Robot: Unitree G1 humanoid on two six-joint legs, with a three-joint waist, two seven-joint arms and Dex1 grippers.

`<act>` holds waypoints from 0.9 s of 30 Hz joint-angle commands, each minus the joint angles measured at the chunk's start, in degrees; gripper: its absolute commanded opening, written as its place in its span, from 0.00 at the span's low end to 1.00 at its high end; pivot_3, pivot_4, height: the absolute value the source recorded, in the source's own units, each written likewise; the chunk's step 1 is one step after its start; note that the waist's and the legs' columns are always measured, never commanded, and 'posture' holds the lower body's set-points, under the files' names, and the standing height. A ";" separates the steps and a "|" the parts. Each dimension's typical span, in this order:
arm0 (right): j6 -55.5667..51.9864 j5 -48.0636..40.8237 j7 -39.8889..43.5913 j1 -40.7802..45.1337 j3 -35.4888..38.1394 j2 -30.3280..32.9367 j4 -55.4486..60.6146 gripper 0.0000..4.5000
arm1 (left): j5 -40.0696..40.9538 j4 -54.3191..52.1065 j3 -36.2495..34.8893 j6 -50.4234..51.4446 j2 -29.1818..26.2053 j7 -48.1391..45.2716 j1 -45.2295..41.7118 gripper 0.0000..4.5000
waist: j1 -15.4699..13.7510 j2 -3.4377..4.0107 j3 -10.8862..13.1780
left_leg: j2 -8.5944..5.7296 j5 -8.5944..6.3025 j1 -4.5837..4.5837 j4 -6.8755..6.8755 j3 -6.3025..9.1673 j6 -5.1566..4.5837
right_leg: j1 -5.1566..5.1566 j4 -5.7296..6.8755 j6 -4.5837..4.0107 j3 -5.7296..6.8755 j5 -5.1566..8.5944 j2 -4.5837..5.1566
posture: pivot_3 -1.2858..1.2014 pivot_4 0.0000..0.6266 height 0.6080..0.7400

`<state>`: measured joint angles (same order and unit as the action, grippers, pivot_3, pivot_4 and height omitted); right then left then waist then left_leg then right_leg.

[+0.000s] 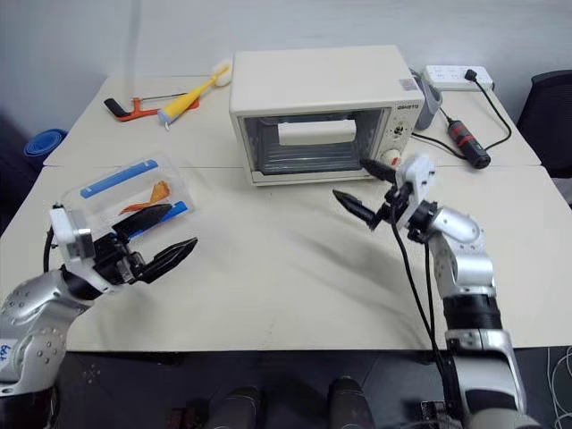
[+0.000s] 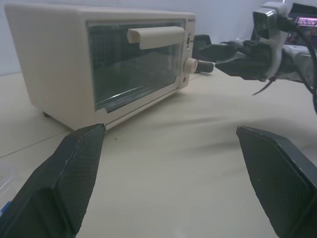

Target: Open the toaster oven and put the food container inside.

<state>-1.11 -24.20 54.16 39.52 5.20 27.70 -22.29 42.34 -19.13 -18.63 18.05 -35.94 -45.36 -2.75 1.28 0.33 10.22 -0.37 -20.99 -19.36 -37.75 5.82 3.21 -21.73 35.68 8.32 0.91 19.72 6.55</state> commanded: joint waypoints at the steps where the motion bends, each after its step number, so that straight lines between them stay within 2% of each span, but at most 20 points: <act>1: 3.59 1.89 -1.32 7.15 1.29 -1.18 -7.64 0.99 | 1.38 -0.11 1.04 1.40 0.24 -0.60 -2.81 1.00 | 0.45 0.01 0.01 | -0.02 0.00 -0.07 -0.02 0.00 0.00 | -0.05 0.00 0.01 0.01 0.00 0.01 | 0.52 0.24 1.00; 5: 8.12 2.90 0.39 12.29 1.06 -3.53 -12.55 0.99 | 0.02 0.89 0.48 0.77 2.41 1.52 -3.99 1.00 | 1.14 0.01 0.01 | 0.00 0.01 -0.24 -0.13 -0.04 0.01 | -0.27 0.15 0.04 0.01 -0.02 0.00 | 0.52 0.24 1.00; 9: 8.02 1.78 2.45 13.51 0.62 -5.55 -11.14 0.99 | -0.45 1.29 0.04 0.50 4.18 3.22 -3.59 1.00 | 1.84 0.01 0.00 | 0.04 0.02 -0.29 -0.12 -0.04 0.04 | -0.34 0.20 0.04 0.02 -0.02 -0.01 | 0.52 0.24 1.00; 13: 3.63 0.60 6.79 10.64 -0.74 -5.17 -6.82 0.99 | -2.01 1.21 0.74 -0.51 5.27 3.90 -2.50 1.00 | 2.14 0.01 0.00 | 0.02 0.02 -0.78 -0.33 -0.04 0.04 | -0.83 0.36 0.05 -0.01 -0.03 -0.01 | 0.52 0.24 1.00; 19: -0.98 -0.73 10.83 4.99 -0.86 -3.21 1.11 0.99 | -2.75 2.22 0.07 -0.74 6.06 5.06 -3.61 1.00 | 1.94 0.01 0.00 | 0.01 0.03 -0.84 -0.33 -0.03 0.06 | -0.89 0.37 0.05 0.00 -0.03 0.00 | 0.52 0.24 1.00; 26: 6.61 3.74 15.50 -1.01 -3.10 -0.26 4.04 0.99 | -3.91 10.15 -0.38 -2.31 5.41 4.49 -11.92 1.00 | 1.91 0.01 0.01 | -0.01 0.03 -0.84 -0.34 -0.06 0.06 | -0.89 0.37 0.06 0.00 -0.04 -0.01 | 0.52 0.24 1.00; 27: 7.17 3.96 15.55 -1.16 -3.18 -0.25 3.74 1.00 | -5.11 12.48 -0.11 -2.98 5.05 4.44 -13.81 0.92 | 1.88 0.01 0.00 | -0.02 0.03 -0.84 -0.34 -0.06 0.06 | -0.89 0.39 0.07 0.00 -0.04 -0.01 | 0.52 0.24 1.00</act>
<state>3.63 -20.22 68.22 37.96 2.59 27.16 -20.68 38.27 -7.97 -17.91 16.80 -30.03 -40.61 -15.31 3.16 0.34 10.23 -0.37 -20.95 -20.20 -38.09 5.77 3.27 -22.62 36.07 8.38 0.93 19.68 6.52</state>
